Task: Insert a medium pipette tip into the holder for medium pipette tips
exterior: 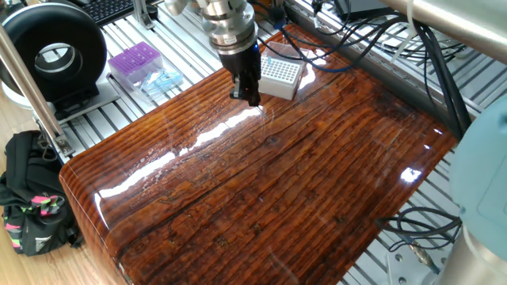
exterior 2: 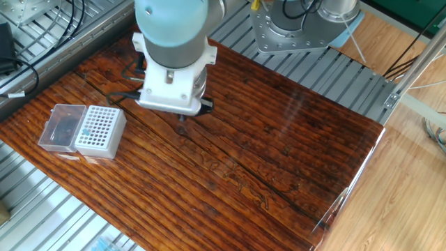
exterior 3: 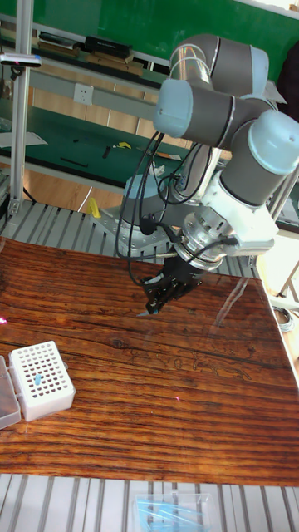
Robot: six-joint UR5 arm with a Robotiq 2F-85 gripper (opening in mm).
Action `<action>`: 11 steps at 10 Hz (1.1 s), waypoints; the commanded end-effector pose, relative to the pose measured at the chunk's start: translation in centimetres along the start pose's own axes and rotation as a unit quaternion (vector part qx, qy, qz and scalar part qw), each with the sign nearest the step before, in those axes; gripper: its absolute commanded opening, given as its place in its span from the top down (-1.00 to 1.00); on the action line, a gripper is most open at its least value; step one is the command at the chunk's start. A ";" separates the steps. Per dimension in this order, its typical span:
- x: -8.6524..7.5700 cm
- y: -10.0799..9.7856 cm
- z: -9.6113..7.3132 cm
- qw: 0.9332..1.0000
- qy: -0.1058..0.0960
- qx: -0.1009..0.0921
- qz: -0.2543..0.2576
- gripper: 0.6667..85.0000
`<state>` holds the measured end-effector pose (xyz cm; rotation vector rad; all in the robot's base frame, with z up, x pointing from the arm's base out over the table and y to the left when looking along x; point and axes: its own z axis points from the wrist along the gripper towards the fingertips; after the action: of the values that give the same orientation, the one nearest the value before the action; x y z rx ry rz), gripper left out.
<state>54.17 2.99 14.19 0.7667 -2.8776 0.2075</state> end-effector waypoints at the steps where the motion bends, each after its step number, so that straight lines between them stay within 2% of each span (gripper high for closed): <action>1: -3.2 -3.3 -1.9 0.996 -0.080 -0.019 0.030 0.99; 3: -5.3 -5.0 -3.1 0.985 -0.139 -0.054 0.084 0.99; 4: -6.4 -5.9 -3.6 0.979 -0.165 -0.057 0.107 0.99; 5: -6.8 -7.2 -3.6 0.976 -0.177 -0.040 0.118 0.99; 6: -6.6 -7.2 -3.5 0.976 -0.175 -0.041 0.123 0.99; 7: -6.3 -7.5 -3.4 0.978 -0.172 -0.034 0.113 0.99; 8: -6.8 -6.9 -3.6 0.976 -0.180 -0.047 0.111 0.99; 9: -7.0 -6.5 -3.8 0.972 -0.182 -0.058 0.135 0.99; 10: -7.7 -5.9 -4.1 0.963 -0.191 -0.080 0.173 0.99; 11: -7.6 -6.3 -4.0 0.958 -0.187 -0.078 0.200 0.99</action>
<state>63.60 1.42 16.86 0.3975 -3.2915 -0.0612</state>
